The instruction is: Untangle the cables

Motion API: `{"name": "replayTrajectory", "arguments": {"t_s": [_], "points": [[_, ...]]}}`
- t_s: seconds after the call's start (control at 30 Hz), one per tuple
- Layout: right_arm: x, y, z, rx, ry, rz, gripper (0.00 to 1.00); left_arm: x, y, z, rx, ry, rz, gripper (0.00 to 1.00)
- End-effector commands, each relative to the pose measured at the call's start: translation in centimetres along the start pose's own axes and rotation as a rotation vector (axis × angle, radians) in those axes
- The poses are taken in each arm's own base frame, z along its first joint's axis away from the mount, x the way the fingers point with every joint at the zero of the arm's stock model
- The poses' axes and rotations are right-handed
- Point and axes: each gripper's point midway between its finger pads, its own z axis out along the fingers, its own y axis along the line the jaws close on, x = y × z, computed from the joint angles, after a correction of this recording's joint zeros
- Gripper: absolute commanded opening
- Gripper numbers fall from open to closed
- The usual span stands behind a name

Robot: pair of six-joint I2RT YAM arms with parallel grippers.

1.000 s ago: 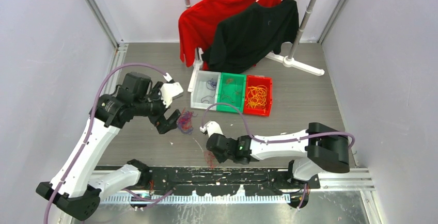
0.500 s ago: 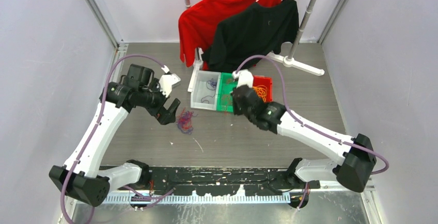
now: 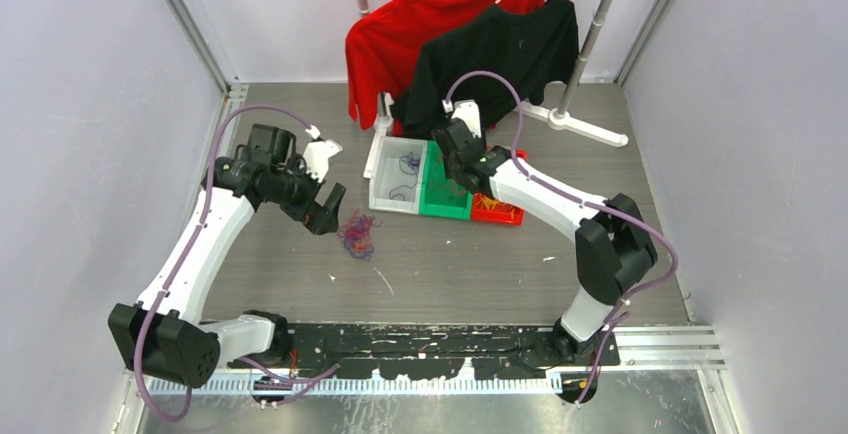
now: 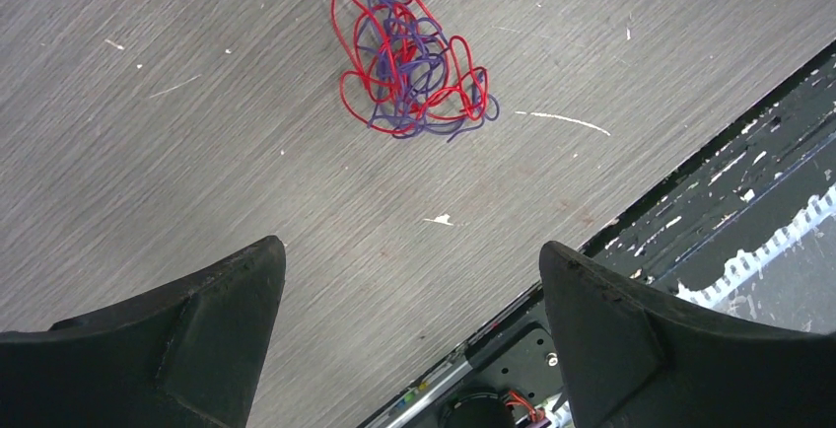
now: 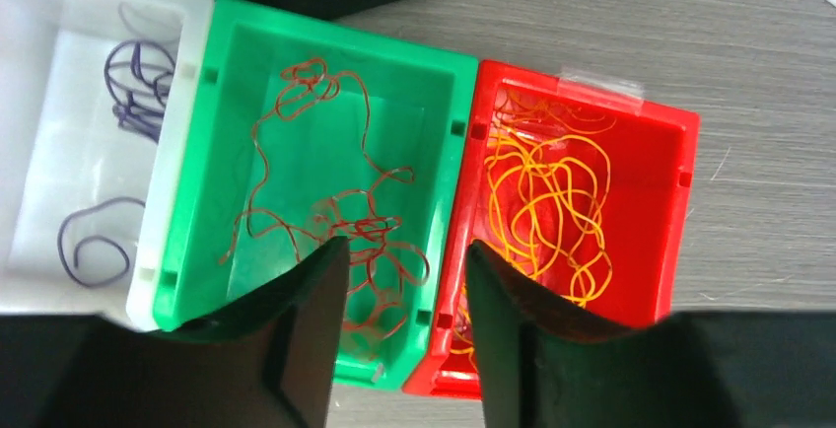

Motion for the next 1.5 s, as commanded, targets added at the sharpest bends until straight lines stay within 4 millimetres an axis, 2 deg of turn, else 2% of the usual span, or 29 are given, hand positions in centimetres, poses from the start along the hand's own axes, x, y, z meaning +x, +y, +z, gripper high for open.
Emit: {"name": "replayTrajectory", "arguments": {"t_s": [0.0,0.1,0.17,0.23,0.33,0.4,0.47,0.53,0.63,0.7,0.93,1.23,1.47], "points": [[-5.3,0.0,-0.8,0.024,-0.107,0.067,0.59,-0.7,0.9,0.6,0.011,-0.037,-0.006,0.99],[-6.4,1.9,-1.9,-0.086,-0.134,0.085,0.63,-0.5,1.5,1.1,0.028,-0.034,-0.035,0.99],[-6.7,4.0,-3.1,-0.185,-0.139,0.084,0.64,-0.4,2.3,1.1,0.021,-0.04,-0.056,0.97],[-6.2,7.2,-4.5,-0.304,-0.124,0.05,0.64,-0.3,3.0,1.0,0.019,-0.053,-0.07,0.95],[-3.7,13.1,-6.8,-0.498,-0.076,-0.01,0.64,-0.2,3.6,1.0,0.013,-0.057,-0.077,0.93],[-1.3,16.9,-7.8,-0.586,-0.037,-0.063,0.64,0.0,3.7,1.0,0.016,-0.055,-0.088,0.92],[1.0,19.7,-8.2,-0.638,0.017,-0.094,0.65,0.2,3.6,0.9,0.031,-0.054,-0.102,0.91],[2.9,21.6,-7.9,-0.657,0.079,-0.084,0.65,0.5,3.6,0.9,0.031,-0.05,-0.103,0.9],[4.9,23.2,-7.0,-0.665,0.139,-0.052,0.64,1.0,3.7,0.7,0.007,-0.047,-0.088,0.9],[5.1,24.2,-6.6,-0.678,0.129,-0.046,0.63,1.5,3.7,0.4,-0.004,-0.038,-0.066,0.91],[4.4,26.2,-5.5,-0.685,0.122,-0.007,0.61,2.2,3.4,0.1,-0.006,-0.03,-0.041,0.91],[3.6,27.1,-5.2,-0.685,0.128,0.055,0.57,3.1,3.1,0.0,0.003,-0.016,-0.011,0.91],[5.6,27.3,-4.0,-0.622,0.226,0.129,0.49,2.9,3.2,-0.4,-0.029,-0.037,-0.006,0.91]]}}
